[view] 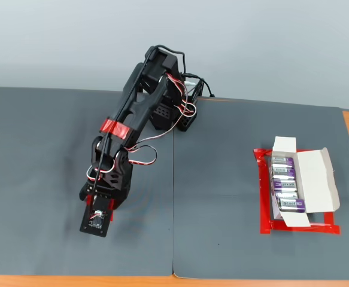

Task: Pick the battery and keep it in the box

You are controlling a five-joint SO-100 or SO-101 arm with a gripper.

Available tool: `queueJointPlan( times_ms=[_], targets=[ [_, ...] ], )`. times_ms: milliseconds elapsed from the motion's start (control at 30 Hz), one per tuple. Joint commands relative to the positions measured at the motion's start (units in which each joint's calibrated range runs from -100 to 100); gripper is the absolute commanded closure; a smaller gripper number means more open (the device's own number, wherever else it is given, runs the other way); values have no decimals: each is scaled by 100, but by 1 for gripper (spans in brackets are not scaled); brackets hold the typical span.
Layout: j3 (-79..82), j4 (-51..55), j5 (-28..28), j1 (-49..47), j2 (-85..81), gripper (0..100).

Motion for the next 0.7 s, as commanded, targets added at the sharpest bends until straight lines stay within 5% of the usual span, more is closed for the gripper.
queueJointPlan(
  times_ms=[0, 433, 667],
  targets=[
    [-179, -39, 18, 66, 1, 68],
    [-269, -4, -2, 73, 196, 68],
    [-269, 31, -8, 73, 196, 84]
  ],
)
